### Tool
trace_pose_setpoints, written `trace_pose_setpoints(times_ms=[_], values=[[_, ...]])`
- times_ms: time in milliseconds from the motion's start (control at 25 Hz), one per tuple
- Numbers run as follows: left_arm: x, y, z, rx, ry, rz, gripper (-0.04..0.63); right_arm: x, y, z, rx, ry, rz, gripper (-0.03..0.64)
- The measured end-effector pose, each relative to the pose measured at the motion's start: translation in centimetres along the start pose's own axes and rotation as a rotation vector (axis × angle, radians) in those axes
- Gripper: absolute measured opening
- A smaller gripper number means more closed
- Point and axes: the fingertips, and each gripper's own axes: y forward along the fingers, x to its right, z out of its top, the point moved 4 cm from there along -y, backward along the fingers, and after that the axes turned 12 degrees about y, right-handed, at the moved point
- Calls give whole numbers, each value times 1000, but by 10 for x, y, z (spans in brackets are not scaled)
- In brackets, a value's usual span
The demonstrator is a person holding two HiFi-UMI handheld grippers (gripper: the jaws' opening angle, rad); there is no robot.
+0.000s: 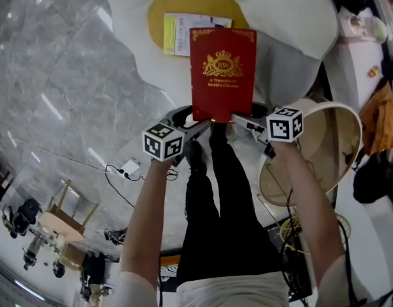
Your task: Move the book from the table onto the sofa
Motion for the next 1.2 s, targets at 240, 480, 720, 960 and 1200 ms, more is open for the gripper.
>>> trace_pose_setpoints(times_ms=[240,480,720,960,1200], values=[[-37,32,-7,5,-88,-16,290,37,23,16,36,104,-13,322],[-67,57,-12,-21,-111,-6,288,62,39,33,65,128,-76,324],[-93,75,-6,-17,-148,7,282,83,53,51,140,233,-105,324],[-99,90,-20,-98,-131,45,279,97,61,47,124,191,-245,336],[-90,100,-33,-106,-185,62,279,103,51,36,205,106,-504,363]])
